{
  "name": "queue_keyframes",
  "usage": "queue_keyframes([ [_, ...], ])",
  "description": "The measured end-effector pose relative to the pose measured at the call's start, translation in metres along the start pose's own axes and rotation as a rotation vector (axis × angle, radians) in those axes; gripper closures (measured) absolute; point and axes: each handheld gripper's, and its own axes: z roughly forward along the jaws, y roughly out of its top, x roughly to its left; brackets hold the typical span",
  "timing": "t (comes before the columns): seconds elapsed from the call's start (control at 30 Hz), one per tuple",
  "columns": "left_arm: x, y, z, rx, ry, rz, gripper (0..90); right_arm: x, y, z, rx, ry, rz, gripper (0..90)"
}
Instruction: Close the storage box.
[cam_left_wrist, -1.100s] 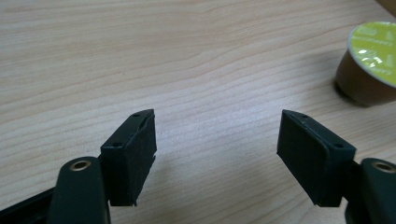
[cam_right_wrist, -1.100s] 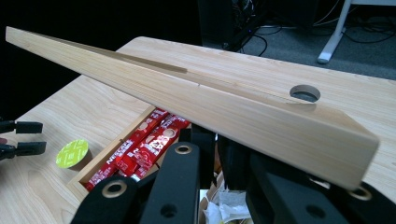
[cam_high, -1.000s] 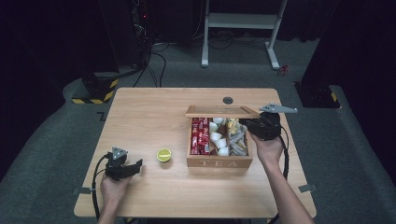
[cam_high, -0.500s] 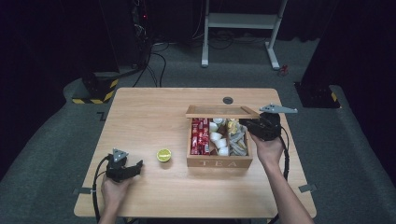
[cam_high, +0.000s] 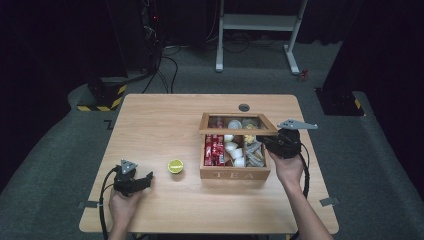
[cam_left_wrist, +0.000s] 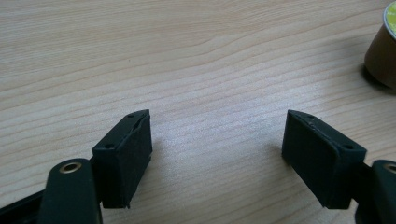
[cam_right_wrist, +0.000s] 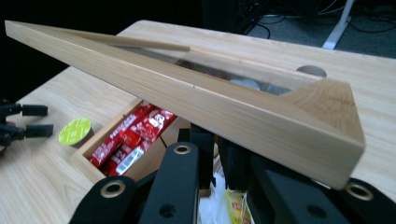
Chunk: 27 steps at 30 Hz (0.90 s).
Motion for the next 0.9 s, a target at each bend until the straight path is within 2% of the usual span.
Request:
queue_keyframes([
  [0.9,-0.001,0.0,0.0,-0.006,-0.002,0.007,27.0,0.003,-0.05,-0.008,0.054,0.003,0.005,86.2],
])
